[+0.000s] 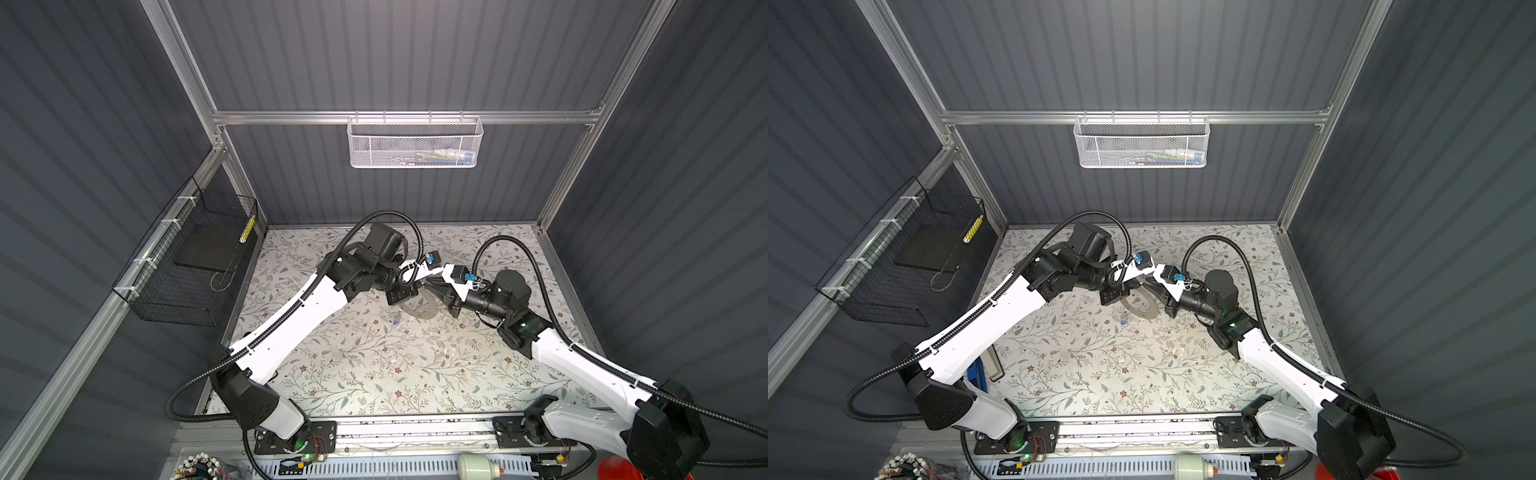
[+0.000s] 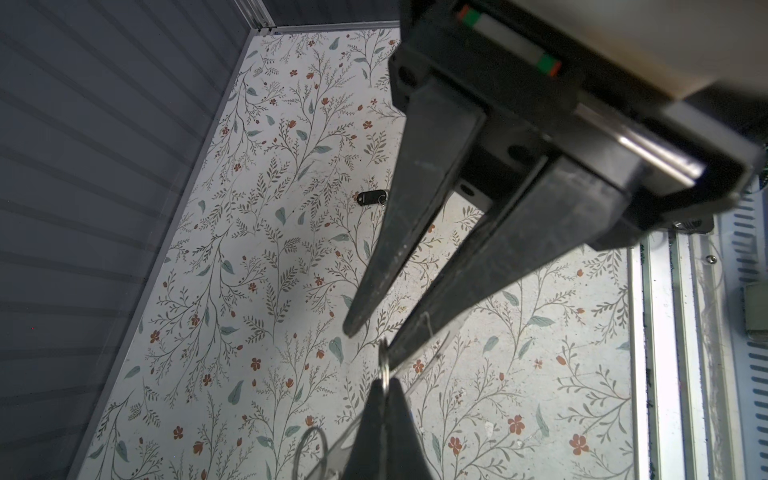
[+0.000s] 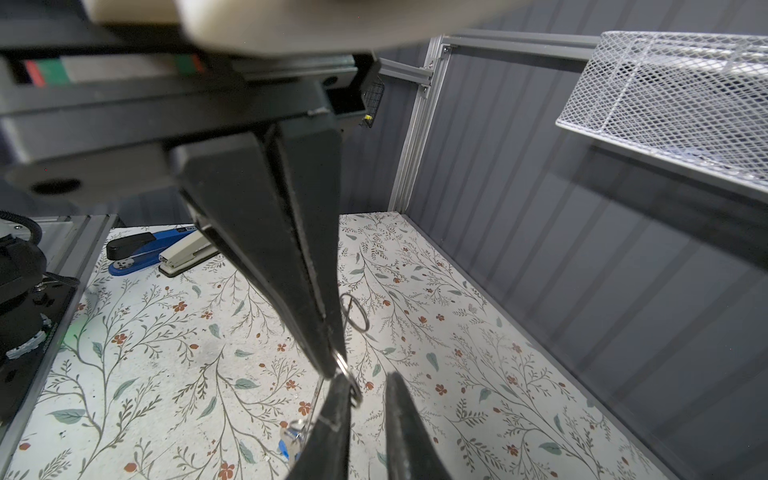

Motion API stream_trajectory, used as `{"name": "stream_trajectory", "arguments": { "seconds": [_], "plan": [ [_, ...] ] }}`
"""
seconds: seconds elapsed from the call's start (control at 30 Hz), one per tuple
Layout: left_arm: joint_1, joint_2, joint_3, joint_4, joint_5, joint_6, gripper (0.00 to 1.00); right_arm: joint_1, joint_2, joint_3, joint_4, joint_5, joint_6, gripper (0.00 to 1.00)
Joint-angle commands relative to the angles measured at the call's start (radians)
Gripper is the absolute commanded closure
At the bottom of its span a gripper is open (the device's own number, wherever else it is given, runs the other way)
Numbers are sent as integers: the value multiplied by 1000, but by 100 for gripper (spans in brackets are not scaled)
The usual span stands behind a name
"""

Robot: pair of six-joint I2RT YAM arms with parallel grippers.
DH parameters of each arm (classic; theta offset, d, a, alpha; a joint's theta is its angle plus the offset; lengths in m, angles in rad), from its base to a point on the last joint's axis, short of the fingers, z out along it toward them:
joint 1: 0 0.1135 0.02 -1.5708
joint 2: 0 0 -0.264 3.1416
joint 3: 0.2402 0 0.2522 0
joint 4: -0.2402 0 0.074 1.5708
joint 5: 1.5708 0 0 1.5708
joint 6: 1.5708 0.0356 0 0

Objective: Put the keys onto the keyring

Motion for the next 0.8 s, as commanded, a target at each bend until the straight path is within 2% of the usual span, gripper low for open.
{"name": "stream_trajectory", "arguments": {
  "seconds": [0.0, 0.17, 0.37, 0.47, 0.57, 0.6, 0.67, 0.7, 0.77],
  "plan": [
    [-14, 6, 14, -6, 33, 22, 100, -7, 18, 15, 42, -21, 27, 86],
    [-14, 0, 11, 1, 52, 35, 100, -7, 29, 25, 8, -44, 19, 90],
    [-15, -6, -14, 20, 79, 49, 100, -8, 32, 22, 18, -89, 25, 100],
    [-15, -23, -39, 50, 67, 49, 100, -12, 40, 24, 24, -117, 44, 100],
    [-14, -46, -67, 87, 43, 36, 96, -24, 46, 18, 47, -152, 78, 100],
    [-13, -53, -77, 100, 31, 33, 90, -26, 49, 14, 63, -166, 94, 100],
    [-13, -64, -93, 121, 21, 33, 70, -35, 59, 12, 95, -189, 133, 100],
    [-12, -73, -101, 133, 11, 29, 63, -39, 66, 11, 113, -194, 157, 100],
    [1, -99, -125, 149, -4, 18, 59, -47, 76, 11, 140, -207, 196, 100]
  ]
}}
